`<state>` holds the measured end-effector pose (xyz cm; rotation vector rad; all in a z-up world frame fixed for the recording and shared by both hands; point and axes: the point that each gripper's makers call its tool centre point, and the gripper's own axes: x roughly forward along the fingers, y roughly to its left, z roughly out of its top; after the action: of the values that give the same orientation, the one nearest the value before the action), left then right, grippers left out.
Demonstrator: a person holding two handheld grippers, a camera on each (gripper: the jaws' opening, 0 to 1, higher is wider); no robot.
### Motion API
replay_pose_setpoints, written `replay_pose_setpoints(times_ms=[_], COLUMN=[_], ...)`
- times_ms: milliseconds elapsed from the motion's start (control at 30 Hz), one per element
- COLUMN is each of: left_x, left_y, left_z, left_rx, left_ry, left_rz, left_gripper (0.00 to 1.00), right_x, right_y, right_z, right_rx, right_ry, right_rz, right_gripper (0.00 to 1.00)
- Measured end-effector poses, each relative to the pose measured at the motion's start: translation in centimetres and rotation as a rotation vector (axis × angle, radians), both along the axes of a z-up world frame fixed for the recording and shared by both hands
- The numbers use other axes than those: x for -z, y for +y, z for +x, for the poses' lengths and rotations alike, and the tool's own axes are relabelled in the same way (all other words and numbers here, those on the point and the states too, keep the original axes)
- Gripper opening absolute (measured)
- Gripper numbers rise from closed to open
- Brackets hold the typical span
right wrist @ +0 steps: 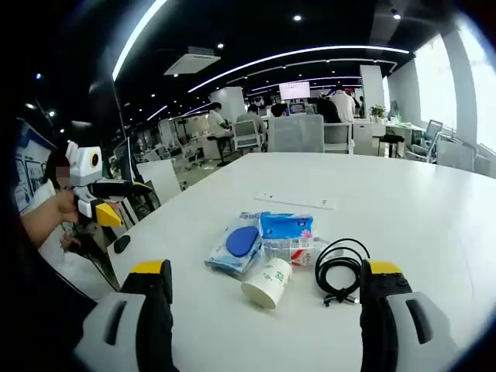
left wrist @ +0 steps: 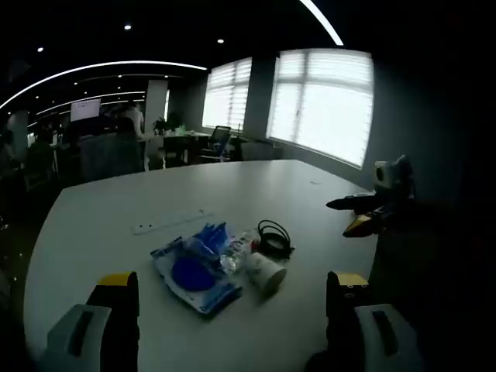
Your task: Arrange the tabletop items into an orderly group along one side of the table until the central work area is clear of visible clutter.
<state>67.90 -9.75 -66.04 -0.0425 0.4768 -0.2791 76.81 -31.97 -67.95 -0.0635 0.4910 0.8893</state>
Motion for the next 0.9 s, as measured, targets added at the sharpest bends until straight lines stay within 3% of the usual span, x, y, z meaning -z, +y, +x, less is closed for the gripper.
replay_pose_setpoints(times_ms=[300,433,900], left_x=[-0.2,-0.2,0.5], left_y=[-0.5,-0.3,1.1], left_z=[-0.1,0.0,0.0], left_rx=[0.000,-0.016,-0.032], left_ry=[-0.008,-0.009,0.012], left_rz=[-0.002,-0.002,0.014], left_gripper=[1.00,1.00,1.00], right_x=[0.2,0.0,-0.1], right_y=[-0.1,-0.2,-0.3], right_z=[0.1,0.5,0.7], right_rx=[0.002,0.012,0.000], right_ry=[-0.002,-0.033,-0.017], right_rz=[0.008,-0.002,0.008], right_gripper=[0.98,0.99,1.00])
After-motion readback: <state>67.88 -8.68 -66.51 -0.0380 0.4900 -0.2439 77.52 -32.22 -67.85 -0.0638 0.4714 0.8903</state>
